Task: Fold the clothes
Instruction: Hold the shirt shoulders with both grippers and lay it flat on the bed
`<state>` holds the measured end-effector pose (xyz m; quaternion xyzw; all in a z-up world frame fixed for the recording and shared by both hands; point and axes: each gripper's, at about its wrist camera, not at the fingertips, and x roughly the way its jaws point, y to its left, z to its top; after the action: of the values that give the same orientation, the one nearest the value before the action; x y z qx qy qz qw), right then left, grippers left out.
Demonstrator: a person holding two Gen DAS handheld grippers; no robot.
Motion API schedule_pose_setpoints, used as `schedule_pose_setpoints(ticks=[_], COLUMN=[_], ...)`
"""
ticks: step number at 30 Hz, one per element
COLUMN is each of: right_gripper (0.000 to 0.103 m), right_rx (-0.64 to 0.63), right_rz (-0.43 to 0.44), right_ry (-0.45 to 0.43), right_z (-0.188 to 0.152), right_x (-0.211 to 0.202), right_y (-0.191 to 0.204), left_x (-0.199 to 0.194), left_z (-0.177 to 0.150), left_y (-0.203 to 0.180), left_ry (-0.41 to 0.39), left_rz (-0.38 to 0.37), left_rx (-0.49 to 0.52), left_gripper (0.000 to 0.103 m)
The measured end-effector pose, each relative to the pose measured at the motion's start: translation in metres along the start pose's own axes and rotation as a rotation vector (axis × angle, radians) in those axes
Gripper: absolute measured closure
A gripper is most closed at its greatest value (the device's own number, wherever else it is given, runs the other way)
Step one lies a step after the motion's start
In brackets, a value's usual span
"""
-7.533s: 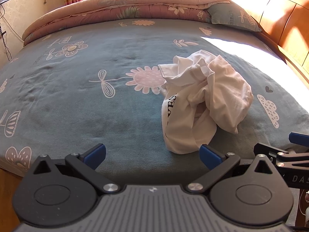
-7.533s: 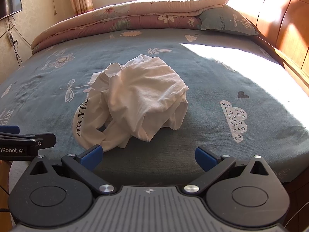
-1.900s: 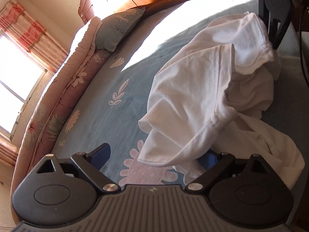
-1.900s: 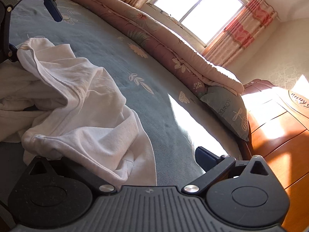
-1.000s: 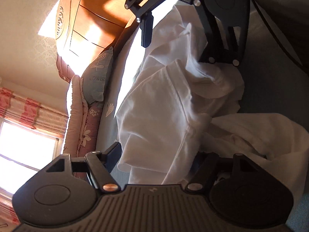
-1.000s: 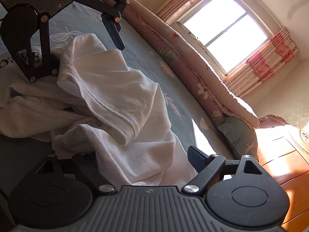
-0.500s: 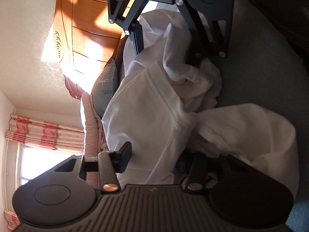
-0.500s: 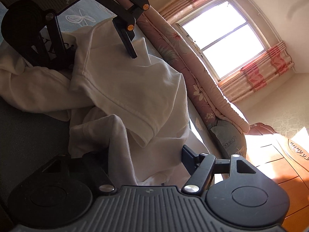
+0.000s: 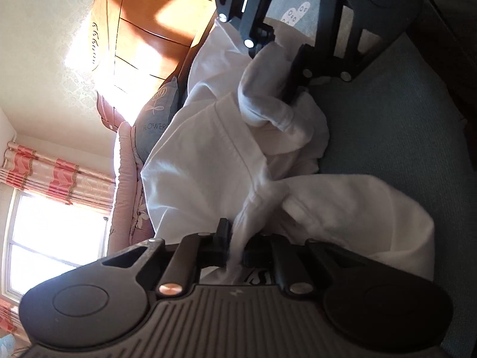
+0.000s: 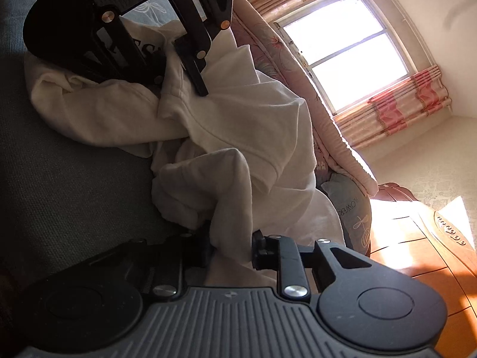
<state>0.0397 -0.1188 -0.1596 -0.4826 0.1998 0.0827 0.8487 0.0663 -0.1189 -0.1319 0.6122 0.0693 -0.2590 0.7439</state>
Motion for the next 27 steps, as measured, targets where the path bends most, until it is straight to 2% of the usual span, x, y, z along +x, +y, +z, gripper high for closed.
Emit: schedule_pose_setpoints(ticks=[1,2,5,9,11,13,17,20,27], right_gripper=[0.079,0.079,0.081,0.082,0.083,0.083,0.083,0.083,0.084], right_rx=[0.012,0.036,0.208,0.453,0.548,0.615,0.662,0.676,0.755], right_rz=[0.015,0.045,0.249,0.485,0.57,0.627,0.666,0.637,0.558], right_ry=[-0.001,0.0,0.025,0.071,0.083,0.083,0.072,0.085,0.124], right_z=[0.001,0.002,0.005,-0.001,-0.005,-0.011,-0.011,-0.009,-0.009], right_x=[-0.002,-0.005,-0.005,0.012,0.021,0.025,0.035,0.048,0.097], right_y=[-0.006,-0.016,-0.059,-0.118,-0.144,-0.163,-0.193,-0.208,-0.251], left_x=[-0.003,-0.006,-0.007,0.007,0.012,0.014,0.018,0.022,0.068], left_z=[0.002,0.001,-0.009,-0.035,-0.05,-0.067,-0.082,-0.092,-0.109], left_y=[0.009,0.024,0.075,0.129,0.147,0.155,0.169,0.182,0.226], left_ry=[0.009,0.017,0.046,0.076,0.089,0.099,0.12,0.134,0.166], left_rz=[-0.028,-0.085,-0.282,-0.404,-0.443,-0.443,-0.391,-0.348,-0.249], left_rx=[-0.039,-0.119,-0.415,-0.689,-0.798,-0.85,-0.894,-0.922,-0.987], left_gripper=[0.097,0.097,0.097,0.097,0.097,0.097,0.097,0.097,0.097])
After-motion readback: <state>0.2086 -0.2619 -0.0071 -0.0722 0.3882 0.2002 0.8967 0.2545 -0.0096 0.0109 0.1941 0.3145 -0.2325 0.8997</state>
